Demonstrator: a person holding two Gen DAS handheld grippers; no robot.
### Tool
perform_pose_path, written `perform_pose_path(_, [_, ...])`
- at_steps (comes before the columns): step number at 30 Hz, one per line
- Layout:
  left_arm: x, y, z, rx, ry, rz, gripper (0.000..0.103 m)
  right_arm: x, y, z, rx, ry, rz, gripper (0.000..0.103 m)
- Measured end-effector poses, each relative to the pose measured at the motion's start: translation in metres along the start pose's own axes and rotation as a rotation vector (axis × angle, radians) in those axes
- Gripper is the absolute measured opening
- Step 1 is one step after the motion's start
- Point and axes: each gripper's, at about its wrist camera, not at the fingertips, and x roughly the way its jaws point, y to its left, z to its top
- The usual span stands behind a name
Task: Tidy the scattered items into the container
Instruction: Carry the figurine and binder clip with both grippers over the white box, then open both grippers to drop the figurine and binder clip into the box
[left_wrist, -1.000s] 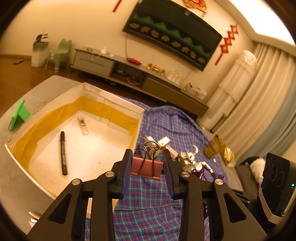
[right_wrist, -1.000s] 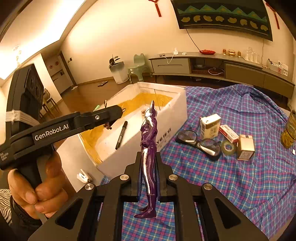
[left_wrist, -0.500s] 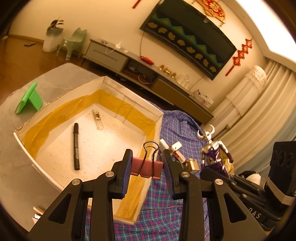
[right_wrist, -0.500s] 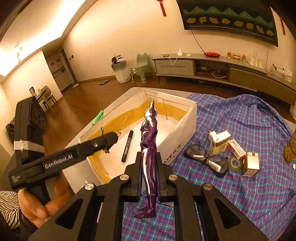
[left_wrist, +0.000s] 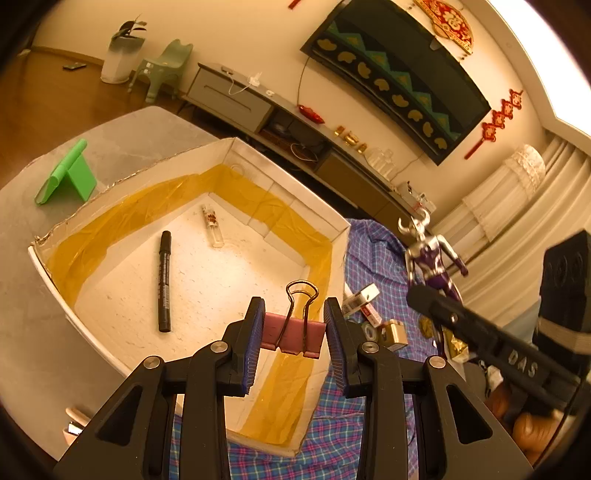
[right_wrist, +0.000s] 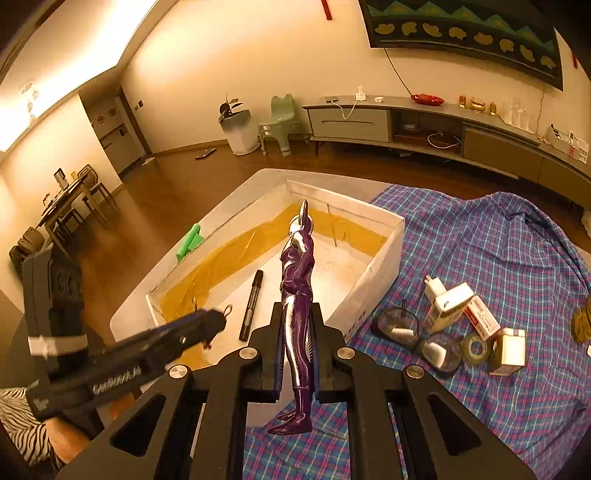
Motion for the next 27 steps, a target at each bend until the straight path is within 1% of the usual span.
perform_pose_path(5, [0.0, 0.003, 0.0, 0.018, 0.0, 0.002, 0.034, 0.018, -0.001, 0.012, -0.001, 0.027, -0.012, 0.012])
perform_pose_path(13, [0.001, 0.009, -0.001, 0.013, 0.013, -0.004, 0.034, 0.053, 0.003, 0.03, -0.01, 0.079, -0.032, 0.013])
perform_pose_path(20, [0.001, 0.016, 0.001, 0.005, 0.025, -0.008, 0.034, 0.087, 0.009, 0.044, -0.037, 0.122, -0.066, 0.013])
perform_pose_path(27, [0.001, 0.018, 0.001, 0.012, 0.039, -0.013, 0.034, 0.127, 0.006, 0.049, -0.053, 0.194, -0.114, 0.012])
